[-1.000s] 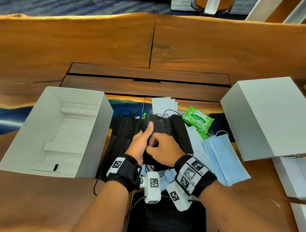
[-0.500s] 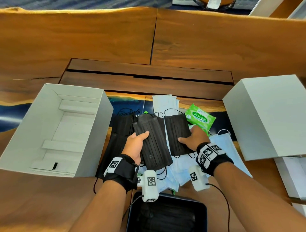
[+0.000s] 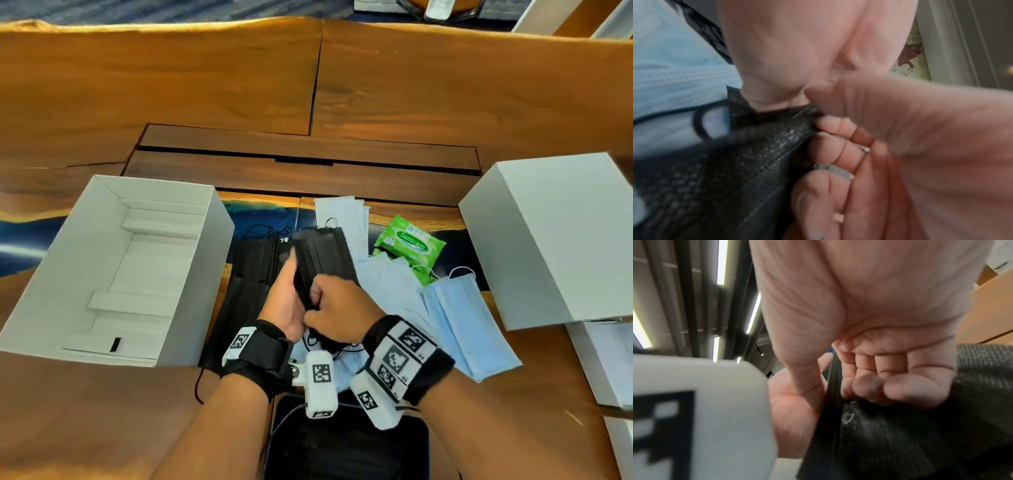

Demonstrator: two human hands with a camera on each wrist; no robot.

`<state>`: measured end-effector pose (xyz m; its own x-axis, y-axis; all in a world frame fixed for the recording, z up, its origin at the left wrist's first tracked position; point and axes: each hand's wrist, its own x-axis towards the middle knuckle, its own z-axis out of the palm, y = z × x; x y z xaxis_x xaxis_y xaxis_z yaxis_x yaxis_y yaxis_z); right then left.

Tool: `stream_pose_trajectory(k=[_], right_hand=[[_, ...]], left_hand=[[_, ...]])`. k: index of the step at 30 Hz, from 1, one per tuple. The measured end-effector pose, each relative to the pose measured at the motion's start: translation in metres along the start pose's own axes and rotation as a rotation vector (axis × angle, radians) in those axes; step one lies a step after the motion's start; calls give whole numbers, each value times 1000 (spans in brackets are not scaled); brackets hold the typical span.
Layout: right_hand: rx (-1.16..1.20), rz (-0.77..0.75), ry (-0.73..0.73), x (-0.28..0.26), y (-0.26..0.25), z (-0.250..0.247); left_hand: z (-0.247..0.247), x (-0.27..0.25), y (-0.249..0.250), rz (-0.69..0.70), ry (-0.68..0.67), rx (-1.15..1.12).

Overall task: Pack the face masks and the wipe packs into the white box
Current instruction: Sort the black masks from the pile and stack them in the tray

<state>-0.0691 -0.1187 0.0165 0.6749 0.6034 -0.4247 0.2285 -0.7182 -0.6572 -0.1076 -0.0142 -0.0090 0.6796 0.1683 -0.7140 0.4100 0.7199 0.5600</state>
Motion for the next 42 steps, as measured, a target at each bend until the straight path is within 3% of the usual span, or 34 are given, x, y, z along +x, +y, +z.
stream_pose_trajectory(k=[2,4,6,8,9,11,14,21,25,28,30,32,35,37,40,42], right_hand=[[61,5,-46,-3,0,-1],[122,-36,-3,-8,1,-11],[184,-29,240,-11,10,-28],[284,79,440,-13,23,-46],[347,159,403,-14,28,-51],[479,235,152,-17,30,-48],[491,108,-12,-20,26,-38],[487,48,-108,-25,19,-43],[620,85,-3,-28,19,-55],[985,136,6,-40,35,-63],[1313,109,3,-49,30,-50],[1499,95,52,-50,21,-32],[1394,181,261,-49,15,-26],[1250,194,323,-55,23,-43],[1130,169,202,-75,33,-71],[1062,164,110,-80,28,-71]], left_hand=[[-4,0,3,-23,12,47],[-9,0,3,4,-3,84],[-10,0,2,19,-33,27],[-11,-3,3,43,-76,-49],[-11,-4,4,51,-107,-81],[-3,-7,5,37,-166,-107],[13,-11,7,78,-148,-23],[22,-13,17,152,-103,-25],[16,-10,21,187,-24,-121],[2,-9,27,161,18,-298],[9,-18,23,152,10,-345],[22,-28,16,169,-1,-360],[26,-43,9,208,-33,-289],[8,-51,17,228,-105,-188],[-24,-61,35,167,-207,-26],[-19,-69,35,124,-195,172]])
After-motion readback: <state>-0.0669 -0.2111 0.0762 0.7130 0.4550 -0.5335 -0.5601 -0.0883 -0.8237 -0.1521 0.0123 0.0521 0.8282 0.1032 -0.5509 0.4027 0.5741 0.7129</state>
